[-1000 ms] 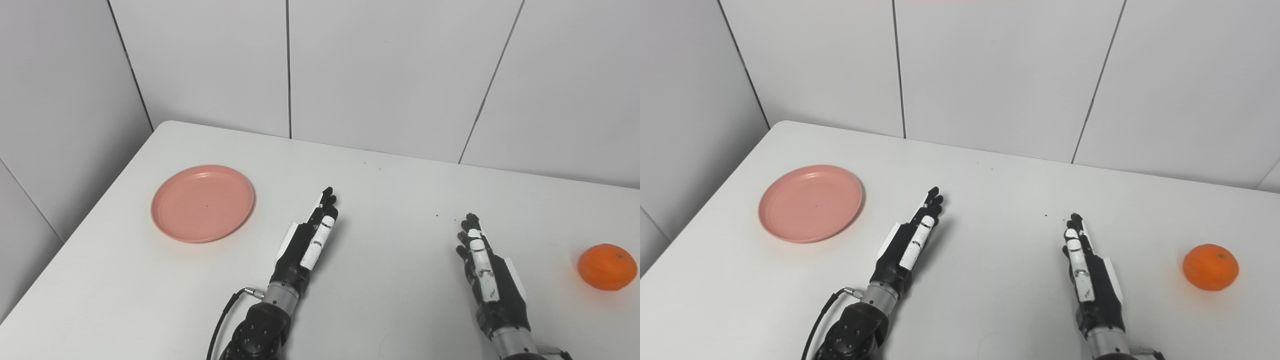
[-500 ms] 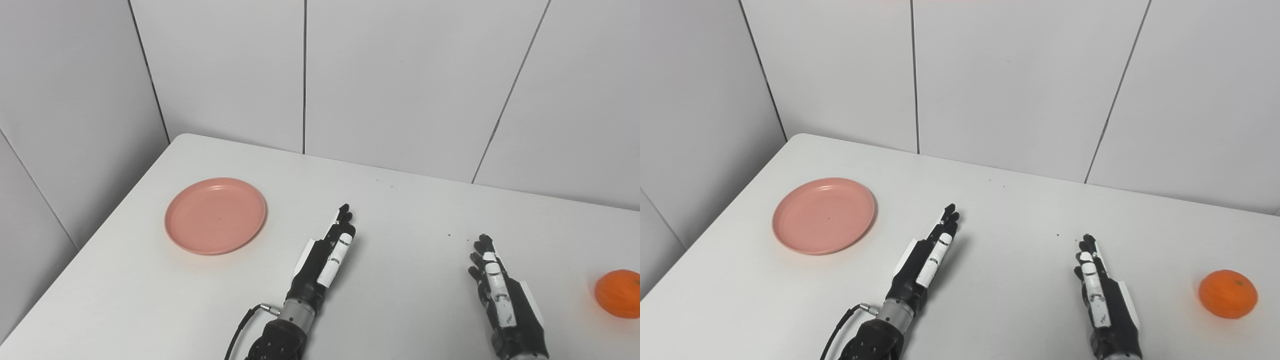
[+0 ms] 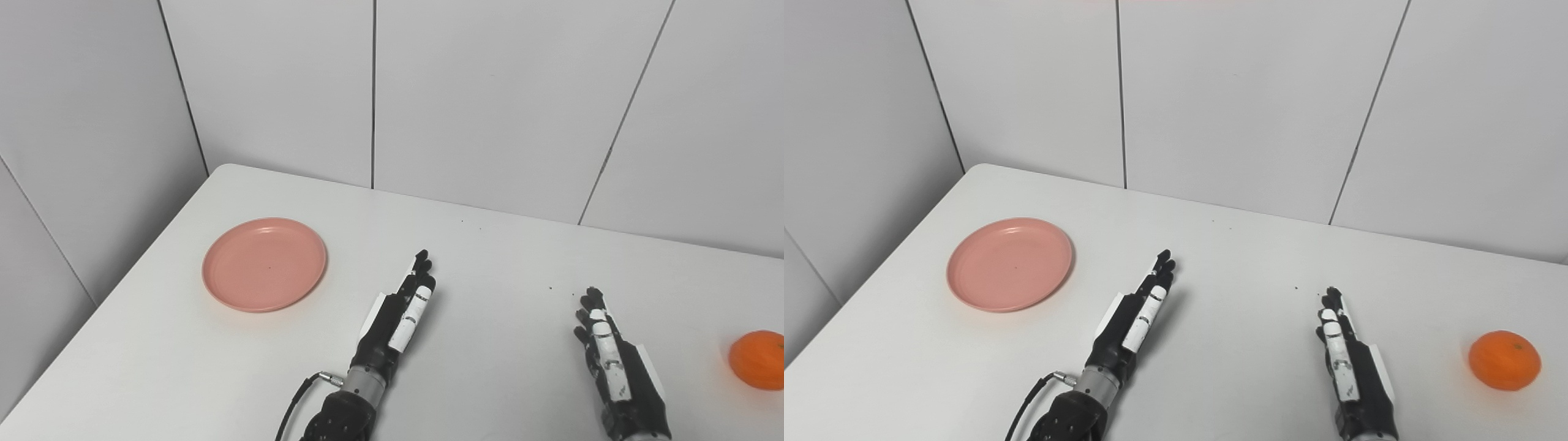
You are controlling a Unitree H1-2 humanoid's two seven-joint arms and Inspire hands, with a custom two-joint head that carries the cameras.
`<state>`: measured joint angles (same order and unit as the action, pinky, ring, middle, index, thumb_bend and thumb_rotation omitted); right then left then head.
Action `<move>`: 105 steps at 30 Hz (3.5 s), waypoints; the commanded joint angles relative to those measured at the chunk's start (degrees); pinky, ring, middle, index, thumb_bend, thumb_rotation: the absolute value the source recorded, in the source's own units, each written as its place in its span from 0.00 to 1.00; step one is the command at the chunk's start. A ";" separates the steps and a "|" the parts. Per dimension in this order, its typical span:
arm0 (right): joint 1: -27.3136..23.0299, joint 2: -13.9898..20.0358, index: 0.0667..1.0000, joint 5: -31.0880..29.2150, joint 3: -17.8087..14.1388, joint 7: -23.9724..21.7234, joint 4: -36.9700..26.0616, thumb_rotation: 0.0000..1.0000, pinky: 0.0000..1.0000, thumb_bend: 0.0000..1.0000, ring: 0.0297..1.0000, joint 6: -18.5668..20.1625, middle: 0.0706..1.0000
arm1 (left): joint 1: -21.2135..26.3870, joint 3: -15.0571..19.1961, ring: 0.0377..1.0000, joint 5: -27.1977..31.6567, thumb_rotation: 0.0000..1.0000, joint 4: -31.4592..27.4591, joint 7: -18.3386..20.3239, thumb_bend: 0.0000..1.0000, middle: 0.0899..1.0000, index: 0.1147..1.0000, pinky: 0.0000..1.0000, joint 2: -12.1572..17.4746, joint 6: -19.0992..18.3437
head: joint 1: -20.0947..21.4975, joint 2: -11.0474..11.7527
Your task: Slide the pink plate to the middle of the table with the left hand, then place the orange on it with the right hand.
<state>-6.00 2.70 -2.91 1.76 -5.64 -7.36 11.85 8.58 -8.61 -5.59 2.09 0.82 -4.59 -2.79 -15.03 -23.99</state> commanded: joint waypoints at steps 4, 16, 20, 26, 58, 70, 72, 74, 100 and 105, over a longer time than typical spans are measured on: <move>-0.57 -0.13 1.00 -0.48 -0.16 -0.10 -0.82 1.00 1.00 0.15 1.00 -2.23 1.00 | 1.79 -0.23 1.00 -0.95 1.00 -1.34 0.09 0.37 1.00 1.00 0.99 0.18 0.63 | -0.47 0.20; -0.86 -0.49 1.00 -0.96 -0.21 0.15 -0.20 1.00 1.00 0.16 1.00 -1.90 1.00 | 3.09 1.14 0.99 -0.21 1.00 -7.67 0.67 0.36 1.00 0.99 0.97 1.35 -1.27 | -1.48 0.71; -1.15 -0.41 1.00 -1.07 -0.09 -0.10 0.14 1.00 1.00 0.14 1.00 -2.08 1.00 | 3.52 1.48 0.99 0.26 1.00 -10.36 1.33 0.39 1.00 1.00 0.98 2.38 -2.13 | -1.68 0.83; -1.34 -0.69 1.00 -1.11 -0.14 0.12 0.23 1.00 1.00 0.14 1.00 -1.70 1.00 | 4.43 2.59 0.98 1.01 1.00 -13.20 1.86 0.42 0.99 0.99 0.96 3.40 -3.36 | -1.89 1.05; -1.23 -0.31 1.00 -1.06 -0.31 -0.06 0.79 1.00 1.00 0.14 1.00 -2.44 1.00 | 12.07 19.28 0.98 7.77 1.00 -20.87 0.30 0.42 0.99 0.97 1.00 14.35 -10.45 | -3.47 1.45; -0.88 -0.66 1.00 -1.87 -0.58 0.12 -0.08 1.00 1.00 0.15 1.00 -0.99 1.00 | 12.88 24.69 0.96 9.15 1.00 -17.84 -0.58 0.43 0.98 0.96 0.95 19.24 -10.24 | -3.87 1.66; -0.87 -0.62 1.00 -1.41 -0.44 0.35 -0.33 1.00 1.00 0.15 1.00 -0.72 1.00 | 12.87 25.49 0.95 9.83 1.00 -16.22 -0.09 0.41 0.95 0.94 0.94 20.88 -9.52 | -3.87 1.70; -0.80 -0.62 1.00 -0.95 -0.37 0.62 -0.55 1.00 1.00 0.15 1.00 -0.52 1.00 | 12.88 26.24 0.94 10.40 1.00 -14.67 -0.09 0.39 0.94 0.92 0.94 21.95 -8.78 | -3.89 1.80; -0.47 -0.48 1.00 -1.25 -0.91 0.48 -1.50 1.00 1.00 0.14 1.00 0.03 1.00 | 11.79 31.86 0.94 16.89 1.00 -3.97 -0.25 0.35 0.94 0.91 0.94 26.77 -8.92 | -4.51 1.47; -0.51 -0.47 1.00 -1.66 -1.05 0.36 -1.94 1.00 1.00 0.13 1.00 1.01 1.00 | 11.75 32.40 0.93 17.92 1.00 -2.10 -0.58 0.36 0.92 0.91 0.94 26.78 -9.25 | -4.61 1.53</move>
<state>-6.12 2.05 -4.09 1.12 -5.46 -7.31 12.15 19.05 23.24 11.16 0.90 0.44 20.76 -12.70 -19.51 -22.41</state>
